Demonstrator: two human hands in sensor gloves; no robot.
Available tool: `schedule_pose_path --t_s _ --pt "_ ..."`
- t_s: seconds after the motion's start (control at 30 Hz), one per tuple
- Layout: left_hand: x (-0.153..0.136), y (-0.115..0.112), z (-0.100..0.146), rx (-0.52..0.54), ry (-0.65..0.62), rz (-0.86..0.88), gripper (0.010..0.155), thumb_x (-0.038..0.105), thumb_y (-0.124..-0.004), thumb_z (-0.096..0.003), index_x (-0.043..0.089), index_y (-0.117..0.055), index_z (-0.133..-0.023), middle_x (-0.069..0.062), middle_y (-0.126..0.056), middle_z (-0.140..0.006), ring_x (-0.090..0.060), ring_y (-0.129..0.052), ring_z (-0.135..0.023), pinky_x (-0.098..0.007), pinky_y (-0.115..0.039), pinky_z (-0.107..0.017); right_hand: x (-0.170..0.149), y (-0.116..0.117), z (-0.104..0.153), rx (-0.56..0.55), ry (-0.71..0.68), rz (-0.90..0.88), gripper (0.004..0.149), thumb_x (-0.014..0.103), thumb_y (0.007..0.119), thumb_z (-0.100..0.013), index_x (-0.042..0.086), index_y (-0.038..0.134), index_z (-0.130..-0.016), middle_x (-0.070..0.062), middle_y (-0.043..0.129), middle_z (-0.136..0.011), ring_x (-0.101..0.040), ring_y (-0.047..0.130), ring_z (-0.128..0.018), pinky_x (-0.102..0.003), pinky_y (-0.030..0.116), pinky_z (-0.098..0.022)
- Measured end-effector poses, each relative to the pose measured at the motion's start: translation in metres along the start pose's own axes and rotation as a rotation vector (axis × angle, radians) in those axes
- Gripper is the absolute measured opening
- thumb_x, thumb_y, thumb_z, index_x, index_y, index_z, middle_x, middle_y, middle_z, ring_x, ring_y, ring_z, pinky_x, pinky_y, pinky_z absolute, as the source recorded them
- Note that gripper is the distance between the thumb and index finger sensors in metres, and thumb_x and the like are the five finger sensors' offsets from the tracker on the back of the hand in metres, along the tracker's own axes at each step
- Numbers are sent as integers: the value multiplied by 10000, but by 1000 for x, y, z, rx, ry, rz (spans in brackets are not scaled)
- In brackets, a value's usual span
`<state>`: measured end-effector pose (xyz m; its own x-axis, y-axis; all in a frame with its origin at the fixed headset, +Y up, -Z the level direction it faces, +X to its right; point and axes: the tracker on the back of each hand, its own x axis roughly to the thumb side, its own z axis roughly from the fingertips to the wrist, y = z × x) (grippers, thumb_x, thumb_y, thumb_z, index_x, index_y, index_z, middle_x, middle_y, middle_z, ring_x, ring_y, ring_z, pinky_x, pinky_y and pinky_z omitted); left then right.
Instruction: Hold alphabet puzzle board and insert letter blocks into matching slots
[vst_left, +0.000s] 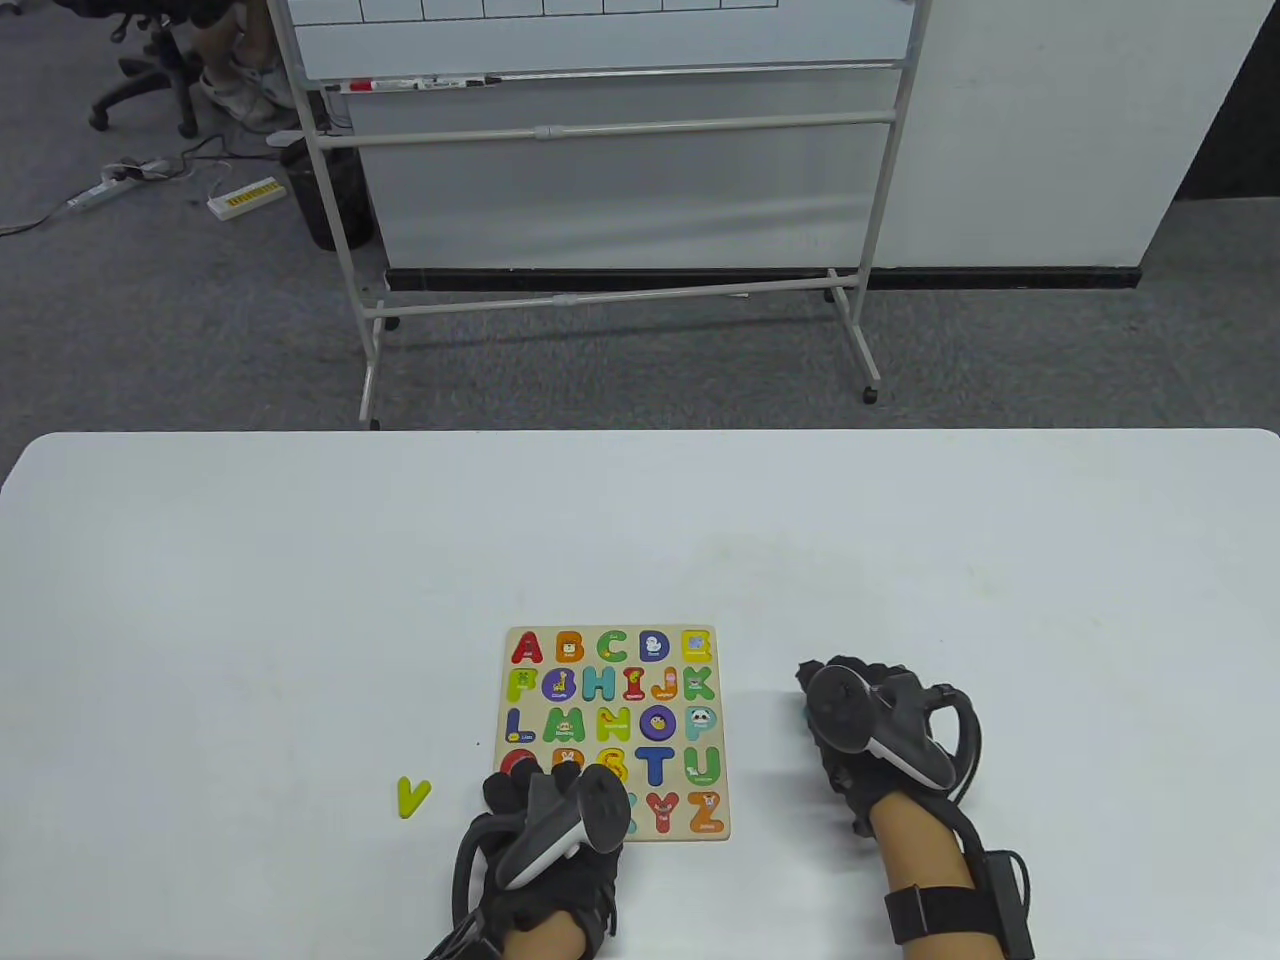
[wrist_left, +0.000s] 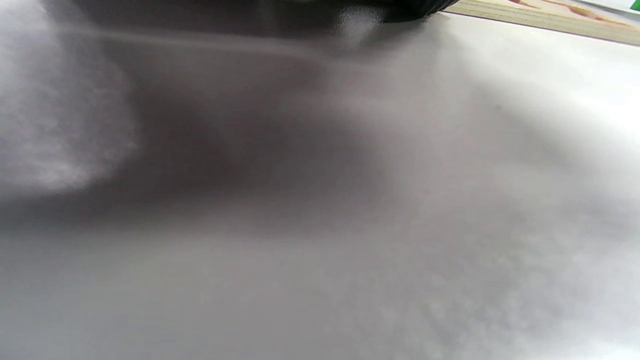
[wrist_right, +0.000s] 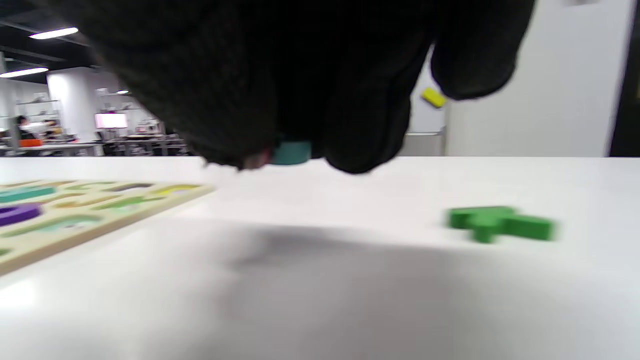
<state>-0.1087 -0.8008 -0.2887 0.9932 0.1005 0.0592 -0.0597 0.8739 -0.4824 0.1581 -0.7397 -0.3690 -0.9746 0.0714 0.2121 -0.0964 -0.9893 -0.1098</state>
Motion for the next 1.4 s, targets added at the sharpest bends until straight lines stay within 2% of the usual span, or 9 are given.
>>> schedule_pose_path --t_s 0.17,0.5,1.03,1.17,1.4 --pt "0 0 0 0 -2 -3 806 459 -503 -537 -23 -129 -1065 -446 -82 -1029 -734 -142 -911 -773 -339 -597 34 17 -13 27 -152 -53 530 297 975 -385 212 886 -901 -105 958 -884 -270 1055 -663 -583 729 -629" --pt "0 0 0 -4 -2 -5 806 458 -502 -538 -25 -127 -1063 -447 -79 -1027 -735 -141 -910 -774 -338 -596 70 32 -32 30 -238 -58 516 311 994 -372 245 909 -877 -44 994 -869 -229 1078 -641 -566 746 -625" --pt "0 0 -1 -7 -4 -1 806 458 -503 -539 -24 -126 -1063 -447 -75 -1027 -736 -138 -909 -775 -336 -595 73 36 -31 6 -261 -42 491 300 1009 -361 249 931 -843 -33 1012 -837 -224 1091 -626 -557 756 -620" --pt "0 0 -1 -8 -5 0 807 458 -502 -540 -26 -123 -1063 -446 -73 -1027 -736 -135 -908 -774 -334 -595 71 36 -28 -7 -270 -44 415 308 1010 -362 277 972 -774 -9 1028 -816 -210 1103 -617 -532 776 -607" --pt "0 0 -1 -10 -5 1 809 458 -502 -540 -29 -121 -1063 -449 -71 -1026 -737 -132 -907 -776 -332 -594 71 36 -26 -37 -281 -33 369 306 1027 -360 304 994 -728 36 1046 -789 -179 1113 -612 -503 786 -609"
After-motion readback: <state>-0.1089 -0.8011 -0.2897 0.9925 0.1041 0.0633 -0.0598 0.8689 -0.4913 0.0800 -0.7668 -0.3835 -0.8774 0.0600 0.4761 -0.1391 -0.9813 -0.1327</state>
